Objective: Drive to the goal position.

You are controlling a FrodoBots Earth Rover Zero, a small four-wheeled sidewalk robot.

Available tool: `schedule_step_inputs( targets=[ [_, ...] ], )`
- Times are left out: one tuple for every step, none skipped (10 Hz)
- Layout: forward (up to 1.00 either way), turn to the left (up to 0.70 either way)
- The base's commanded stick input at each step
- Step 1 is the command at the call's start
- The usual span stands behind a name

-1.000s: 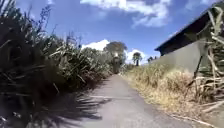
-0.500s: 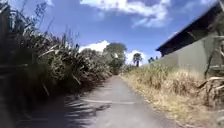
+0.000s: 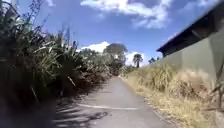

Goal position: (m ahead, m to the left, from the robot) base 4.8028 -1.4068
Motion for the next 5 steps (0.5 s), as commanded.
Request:
schedule_step_inputs(
  targets=[
    [0.70,-0.05],
    [0.70,-0.02],
    [0.70,0.00],
    [0.70,0.00],
    [0.70,0.00]
  ],
)
